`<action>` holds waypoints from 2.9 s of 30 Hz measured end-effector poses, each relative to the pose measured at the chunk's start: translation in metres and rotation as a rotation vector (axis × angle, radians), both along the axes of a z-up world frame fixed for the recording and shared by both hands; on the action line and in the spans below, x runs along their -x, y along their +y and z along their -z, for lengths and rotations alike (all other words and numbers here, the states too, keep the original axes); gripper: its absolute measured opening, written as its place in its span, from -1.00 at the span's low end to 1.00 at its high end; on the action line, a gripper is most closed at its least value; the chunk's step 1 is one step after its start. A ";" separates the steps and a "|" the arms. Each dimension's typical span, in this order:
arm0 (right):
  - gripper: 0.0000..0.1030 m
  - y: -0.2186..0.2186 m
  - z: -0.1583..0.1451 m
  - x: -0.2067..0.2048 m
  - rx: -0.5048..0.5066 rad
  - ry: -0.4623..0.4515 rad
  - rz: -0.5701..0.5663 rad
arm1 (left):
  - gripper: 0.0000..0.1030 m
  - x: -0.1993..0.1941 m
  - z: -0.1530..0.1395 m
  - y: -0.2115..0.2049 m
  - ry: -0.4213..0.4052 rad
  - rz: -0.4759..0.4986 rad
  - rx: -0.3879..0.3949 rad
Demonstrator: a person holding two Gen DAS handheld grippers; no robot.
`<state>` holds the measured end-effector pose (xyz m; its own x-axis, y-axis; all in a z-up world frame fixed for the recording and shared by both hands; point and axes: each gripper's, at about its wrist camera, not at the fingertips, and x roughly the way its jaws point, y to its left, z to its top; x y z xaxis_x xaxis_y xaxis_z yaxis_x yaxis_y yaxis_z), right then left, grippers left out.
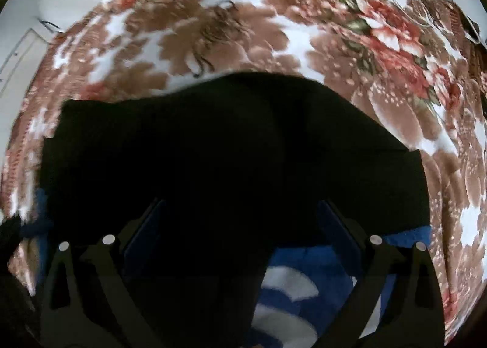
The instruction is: Fold large clothes
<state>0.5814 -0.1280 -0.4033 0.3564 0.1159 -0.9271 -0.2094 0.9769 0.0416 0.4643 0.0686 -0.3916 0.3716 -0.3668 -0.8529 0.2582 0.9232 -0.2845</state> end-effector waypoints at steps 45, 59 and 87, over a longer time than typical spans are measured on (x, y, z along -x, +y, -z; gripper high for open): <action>0.90 0.012 -0.049 0.012 0.005 -0.158 -0.081 | 0.73 -0.036 -0.035 0.036 -0.133 -0.116 -0.168; 0.90 0.027 0.018 0.095 0.204 -0.108 -0.210 | 0.86 0.010 0.030 0.011 -0.031 -0.150 -0.177; 0.91 -0.131 -0.035 0.320 0.103 0.053 -0.005 | 0.89 0.282 -0.030 0.047 0.074 -0.384 -0.194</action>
